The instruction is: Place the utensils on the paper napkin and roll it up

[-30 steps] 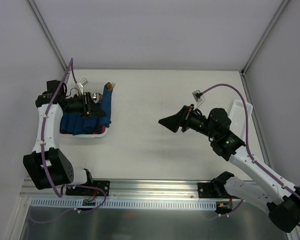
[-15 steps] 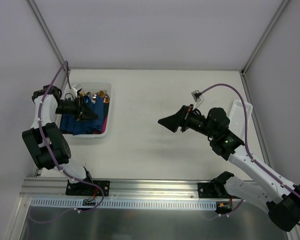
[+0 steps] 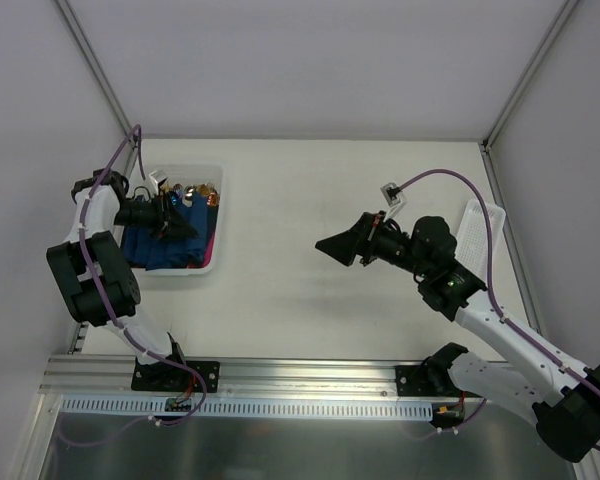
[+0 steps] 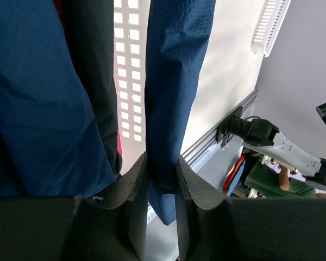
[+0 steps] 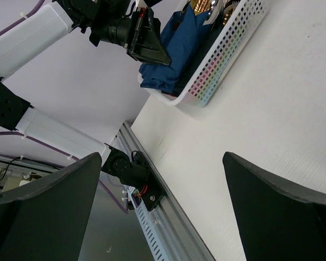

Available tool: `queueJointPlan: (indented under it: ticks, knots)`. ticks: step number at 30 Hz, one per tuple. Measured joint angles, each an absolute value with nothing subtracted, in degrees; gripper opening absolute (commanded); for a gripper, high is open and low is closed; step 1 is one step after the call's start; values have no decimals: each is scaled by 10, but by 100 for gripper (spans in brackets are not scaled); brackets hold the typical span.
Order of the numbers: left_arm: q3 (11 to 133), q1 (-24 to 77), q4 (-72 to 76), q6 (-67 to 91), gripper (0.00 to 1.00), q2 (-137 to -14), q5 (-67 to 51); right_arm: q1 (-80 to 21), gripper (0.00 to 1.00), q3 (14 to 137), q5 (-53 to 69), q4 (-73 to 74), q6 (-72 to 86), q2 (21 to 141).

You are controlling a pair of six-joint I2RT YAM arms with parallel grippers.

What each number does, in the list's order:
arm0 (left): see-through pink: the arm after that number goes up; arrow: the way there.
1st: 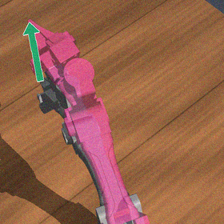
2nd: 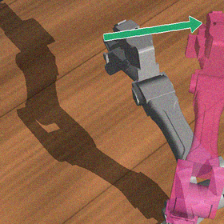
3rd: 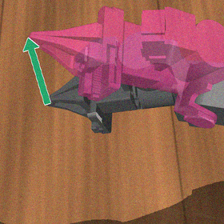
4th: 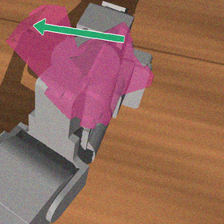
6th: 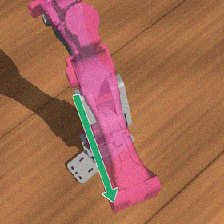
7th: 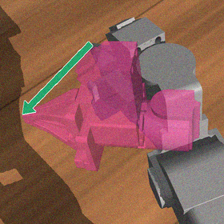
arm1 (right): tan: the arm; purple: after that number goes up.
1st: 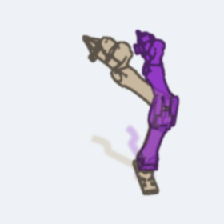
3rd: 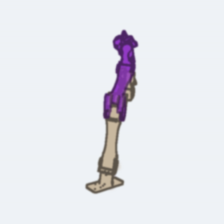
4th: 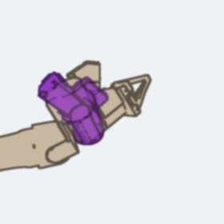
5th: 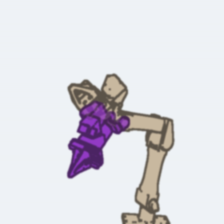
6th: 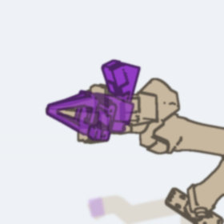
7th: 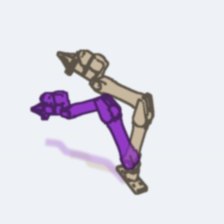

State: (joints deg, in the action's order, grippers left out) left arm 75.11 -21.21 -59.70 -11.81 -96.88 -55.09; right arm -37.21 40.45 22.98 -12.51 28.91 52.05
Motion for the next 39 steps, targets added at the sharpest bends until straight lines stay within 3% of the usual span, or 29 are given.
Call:
queueJointPlan:
  ticks: [30, 39]
  knots:
    - [722, -190, -516, -59, 0, -1044, -547, -369, 99, 386, 230, -121, 289, 521]
    - [722, -187, -514, -48, 20, -1042, -523, -364, 99, 385, 232, -121, 289, 519]
